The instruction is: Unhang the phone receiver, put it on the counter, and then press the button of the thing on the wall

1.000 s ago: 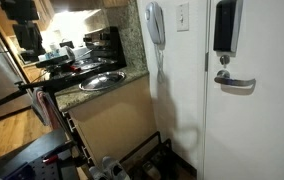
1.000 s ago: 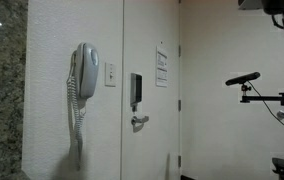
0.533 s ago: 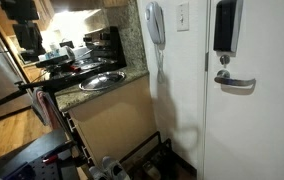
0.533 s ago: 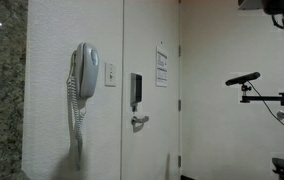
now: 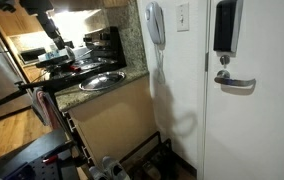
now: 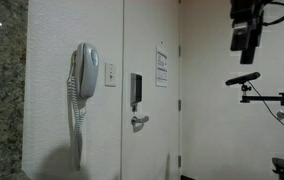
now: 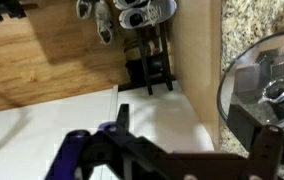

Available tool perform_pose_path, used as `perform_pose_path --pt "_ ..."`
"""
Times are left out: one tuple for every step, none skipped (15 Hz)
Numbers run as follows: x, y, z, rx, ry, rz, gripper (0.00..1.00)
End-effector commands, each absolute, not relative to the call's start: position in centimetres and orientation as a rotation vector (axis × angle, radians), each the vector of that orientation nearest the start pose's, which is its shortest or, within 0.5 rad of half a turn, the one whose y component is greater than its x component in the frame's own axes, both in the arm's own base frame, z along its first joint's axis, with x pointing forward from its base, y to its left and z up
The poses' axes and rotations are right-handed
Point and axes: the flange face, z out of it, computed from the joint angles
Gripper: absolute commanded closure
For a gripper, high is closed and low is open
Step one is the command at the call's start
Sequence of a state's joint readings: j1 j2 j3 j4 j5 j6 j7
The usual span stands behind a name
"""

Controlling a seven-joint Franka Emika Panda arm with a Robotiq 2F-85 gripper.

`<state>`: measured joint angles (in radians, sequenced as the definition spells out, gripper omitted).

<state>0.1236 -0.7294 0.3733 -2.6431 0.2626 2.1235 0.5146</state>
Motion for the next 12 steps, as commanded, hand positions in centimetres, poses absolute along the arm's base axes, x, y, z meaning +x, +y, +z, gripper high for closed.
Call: perform_pose_path --pt "34.8 19.4 49.0 -3.051 0.282 -0.449 0.00" --pt "35.8 19.6 49.8 -3.052 0.270 -0.515 0.00" --pt "36.6 19.9 50.5 -3.051 0.258 -0.575 0.00" --pt "37.3 20.1 51.1 -3.052 0.254 -0.638 0.00" --pt "38.0 20.4 51.7 -3.051 0.259 -0.713 0.00" --pt "38.6 20.7 52.2 -3.052 0.259 -0.770 0.00" --pt "39.0 21.0 52.7 -3.041 0.262 -0.838 0.00" --pt "39.4 21.2 53.2 -3.021 0.277 -0.921 0.00" --pt "39.7 21.5 53.5 -3.002 0.289 -0.979 0.00" --pt "39.9 21.7 53.5 -2.970 0.298 -1.055 0.00" --pt "39.9 21.8 53.6 -2.948 0.304 -1.121 0.00" --pt "40.0 21.9 53.6 -2.924 0.306 -1.192 0.00"
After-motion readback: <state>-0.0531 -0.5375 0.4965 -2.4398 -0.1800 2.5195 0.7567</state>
